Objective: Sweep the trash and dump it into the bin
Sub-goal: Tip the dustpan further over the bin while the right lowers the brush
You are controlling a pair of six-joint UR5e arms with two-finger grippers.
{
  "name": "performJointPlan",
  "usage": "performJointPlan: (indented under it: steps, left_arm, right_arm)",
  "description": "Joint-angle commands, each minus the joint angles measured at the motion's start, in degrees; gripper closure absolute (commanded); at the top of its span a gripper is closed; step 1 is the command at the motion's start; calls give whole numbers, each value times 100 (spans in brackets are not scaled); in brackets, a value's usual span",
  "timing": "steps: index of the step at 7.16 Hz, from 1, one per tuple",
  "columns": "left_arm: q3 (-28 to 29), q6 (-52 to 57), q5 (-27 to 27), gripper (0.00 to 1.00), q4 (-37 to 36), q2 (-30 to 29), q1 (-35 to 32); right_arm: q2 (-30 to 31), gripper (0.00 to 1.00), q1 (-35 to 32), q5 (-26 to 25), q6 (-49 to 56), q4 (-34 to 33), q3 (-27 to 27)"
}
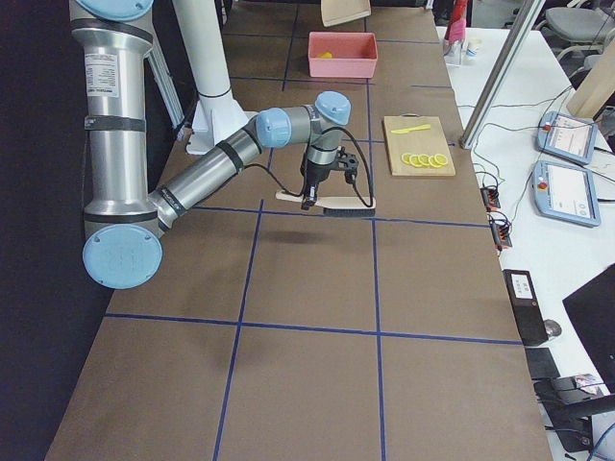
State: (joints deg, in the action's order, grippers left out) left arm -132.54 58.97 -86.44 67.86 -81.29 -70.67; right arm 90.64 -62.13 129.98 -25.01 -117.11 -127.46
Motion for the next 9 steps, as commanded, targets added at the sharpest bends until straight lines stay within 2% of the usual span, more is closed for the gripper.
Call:
performJointPlan:
  steps: [1, 3, 4, 6, 7, 9]
  left_arm:
    - [-132, 0, 224, 100, -211, -97, 53]
    - [-132, 9, 224, 100, -220, -168, 53]
    - [-132, 9, 216, 100, -229, -238, 53]
    - [-132, 9, 216, 100, -238, -299, 97]
    - [-132, 9, 207, 100, -238, -300, 97]
    - [-245, 18, -2, 100, -246, -300, 97]
  right_arm:
    - [121, 99, 8, -113, 110, 4, 29]
    - [496, 99, 34, -105, 110, 82, 125]
    - [803, 99, 35, -52, 75, 649, 186]
    - [1140, 99, 35, 45, -256, 2247, 965]
    - [1140, 99, 174, 219, -781, 2915, 1204]
    - [1140, 99, 796, 221, -1775, 3955, 1478]
